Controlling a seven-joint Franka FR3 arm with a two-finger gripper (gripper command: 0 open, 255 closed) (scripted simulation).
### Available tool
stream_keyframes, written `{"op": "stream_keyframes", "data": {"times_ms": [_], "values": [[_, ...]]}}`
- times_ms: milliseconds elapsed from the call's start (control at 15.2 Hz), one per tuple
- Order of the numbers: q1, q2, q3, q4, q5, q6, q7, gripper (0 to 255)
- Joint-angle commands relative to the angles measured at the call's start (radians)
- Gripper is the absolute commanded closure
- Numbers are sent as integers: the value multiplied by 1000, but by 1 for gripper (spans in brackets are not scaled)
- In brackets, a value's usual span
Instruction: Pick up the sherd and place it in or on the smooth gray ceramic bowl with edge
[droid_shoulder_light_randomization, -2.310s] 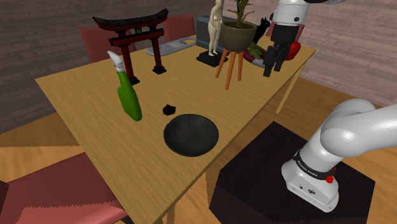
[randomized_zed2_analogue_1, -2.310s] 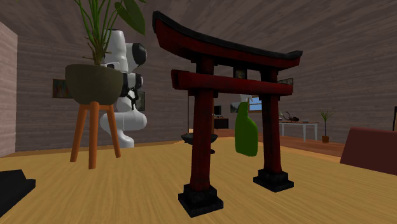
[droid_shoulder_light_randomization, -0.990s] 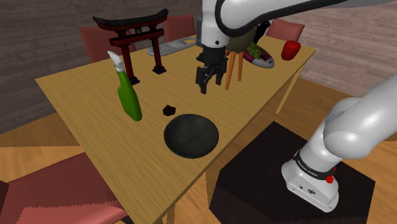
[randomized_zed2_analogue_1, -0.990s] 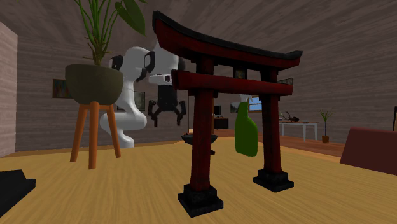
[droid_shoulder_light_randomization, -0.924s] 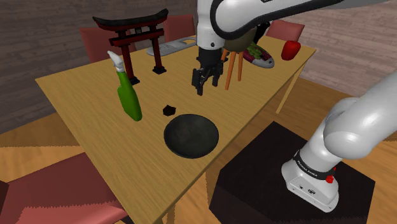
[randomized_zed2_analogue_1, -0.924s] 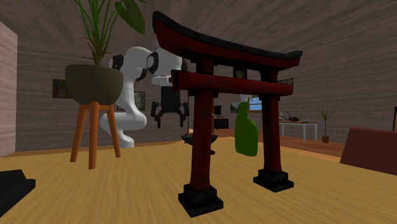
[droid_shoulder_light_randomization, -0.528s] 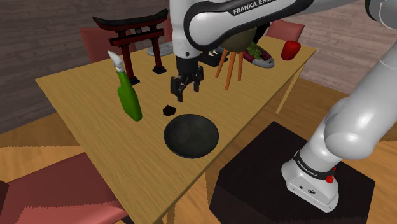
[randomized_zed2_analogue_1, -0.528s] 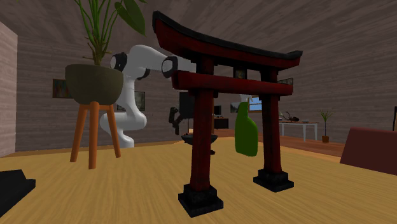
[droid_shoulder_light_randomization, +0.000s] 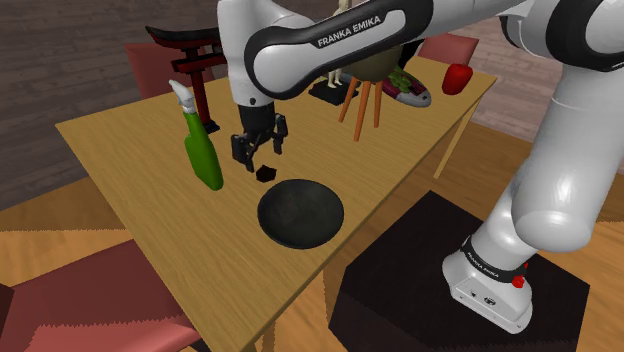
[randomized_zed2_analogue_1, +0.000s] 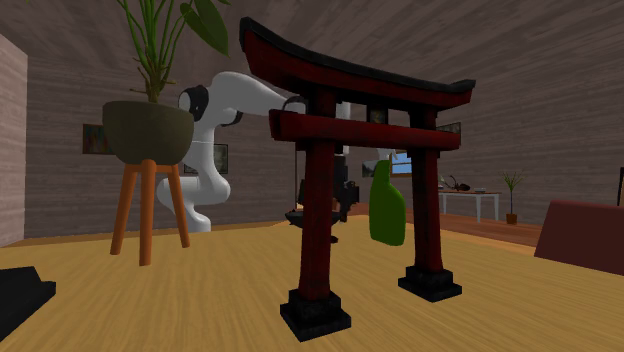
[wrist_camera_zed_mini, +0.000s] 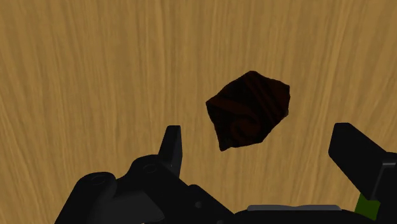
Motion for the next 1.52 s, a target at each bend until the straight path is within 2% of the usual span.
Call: {"op": "stream_keyframes", "data": {"times_ms": [0,264,792,858,1452], "values": [[3,10,0,-15,-6,25,6,0],[4,27,-3,-56,-15,81,12,0],[4,27,-3,-56,-15,81,12,0],[4,27,-3,-56,-15,81,12,255],[4,27,-3,-56,-15,81,12,255]]}}
